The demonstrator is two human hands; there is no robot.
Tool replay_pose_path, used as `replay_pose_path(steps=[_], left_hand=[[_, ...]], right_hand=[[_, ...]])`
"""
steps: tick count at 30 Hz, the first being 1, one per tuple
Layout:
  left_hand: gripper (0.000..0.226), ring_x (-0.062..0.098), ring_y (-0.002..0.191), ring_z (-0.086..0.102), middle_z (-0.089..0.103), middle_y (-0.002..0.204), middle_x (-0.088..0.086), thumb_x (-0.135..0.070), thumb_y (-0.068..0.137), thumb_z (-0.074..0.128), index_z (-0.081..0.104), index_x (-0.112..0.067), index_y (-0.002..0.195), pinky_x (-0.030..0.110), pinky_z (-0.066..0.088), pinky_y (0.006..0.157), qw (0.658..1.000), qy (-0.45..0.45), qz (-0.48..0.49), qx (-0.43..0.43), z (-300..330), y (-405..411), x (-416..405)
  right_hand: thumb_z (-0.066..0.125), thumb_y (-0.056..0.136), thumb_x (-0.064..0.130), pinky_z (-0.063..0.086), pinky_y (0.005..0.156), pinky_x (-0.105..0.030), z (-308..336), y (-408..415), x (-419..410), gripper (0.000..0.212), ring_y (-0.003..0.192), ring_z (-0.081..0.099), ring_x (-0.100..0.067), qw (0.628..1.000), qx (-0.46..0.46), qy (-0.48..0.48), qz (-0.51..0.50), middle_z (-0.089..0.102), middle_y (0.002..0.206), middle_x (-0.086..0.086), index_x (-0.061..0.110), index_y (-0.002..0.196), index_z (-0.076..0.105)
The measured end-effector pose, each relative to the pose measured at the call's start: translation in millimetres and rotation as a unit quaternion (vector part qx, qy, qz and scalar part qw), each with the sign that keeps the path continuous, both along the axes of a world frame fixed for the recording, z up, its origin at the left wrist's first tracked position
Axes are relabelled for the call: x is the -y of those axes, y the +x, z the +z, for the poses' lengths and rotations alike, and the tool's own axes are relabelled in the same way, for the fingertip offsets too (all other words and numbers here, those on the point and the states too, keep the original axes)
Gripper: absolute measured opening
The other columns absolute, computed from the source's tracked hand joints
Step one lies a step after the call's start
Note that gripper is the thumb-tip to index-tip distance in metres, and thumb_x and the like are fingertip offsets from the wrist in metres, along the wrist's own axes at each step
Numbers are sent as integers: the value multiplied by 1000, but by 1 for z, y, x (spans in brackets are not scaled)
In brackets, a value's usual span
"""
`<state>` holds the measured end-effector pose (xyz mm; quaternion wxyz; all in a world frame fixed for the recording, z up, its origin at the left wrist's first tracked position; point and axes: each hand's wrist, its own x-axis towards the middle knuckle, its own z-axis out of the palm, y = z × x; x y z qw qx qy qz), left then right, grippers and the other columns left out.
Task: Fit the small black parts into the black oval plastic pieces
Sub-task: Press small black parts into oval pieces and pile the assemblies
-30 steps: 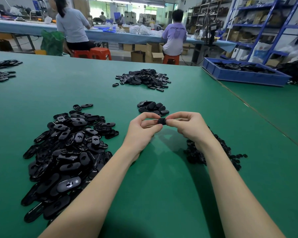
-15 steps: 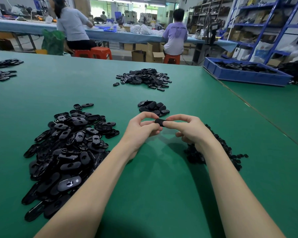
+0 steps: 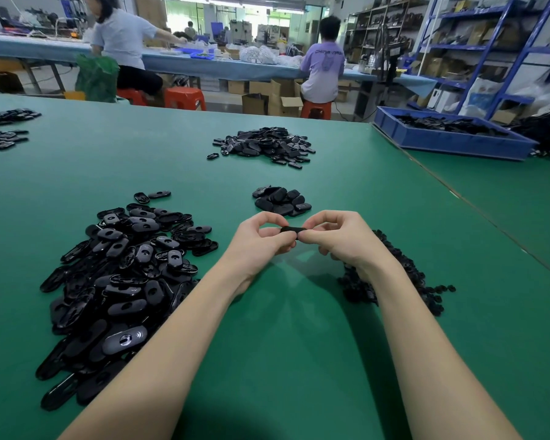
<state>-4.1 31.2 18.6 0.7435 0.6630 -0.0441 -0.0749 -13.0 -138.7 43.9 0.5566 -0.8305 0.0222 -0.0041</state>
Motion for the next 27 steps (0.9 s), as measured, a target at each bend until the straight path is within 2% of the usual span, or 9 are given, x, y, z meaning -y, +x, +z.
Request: replay_pose_path(steps=[5,11,20,27], left_hand=[[16,10,68,69,76,80,5,0,88,71,66,-9,101,15,54,67,1000,-1,0,-2,1,-2,-1],[16,10,73,69,75,88,10,2,89,69,75,-7,100,14,54,73,1000,17,0,8,2,-3,1],[13,11,74,70,76,90,12,1,88,70,75,-6,98,16,57,77,999,37,19,13,1,-2,5],[15,12,76,71,76,86,9,5,88,70,74,-2,100,14,54,73,999,-32,-30,-8,3,0,-1]], right_hand=[[80,82,13,35,42,-10,-2,1,0,13,44,45,-5,1000,10,6,2,57,63,5,18,77,70],[81,80,18,35,49,-13,-7,6,1,10,45,45,0,1000,12,-20,-8,56,56,14,22,76,72],[84,75,21,36,47,-7,-16,10,-2,13,49,50,3,999,22,-5,-43,61,57,17,20,73,71],[82,78,17,30,42,-10,-16,9,1,16,42,40,1,998,18,50,-23,54,53,16,20,72,68]])
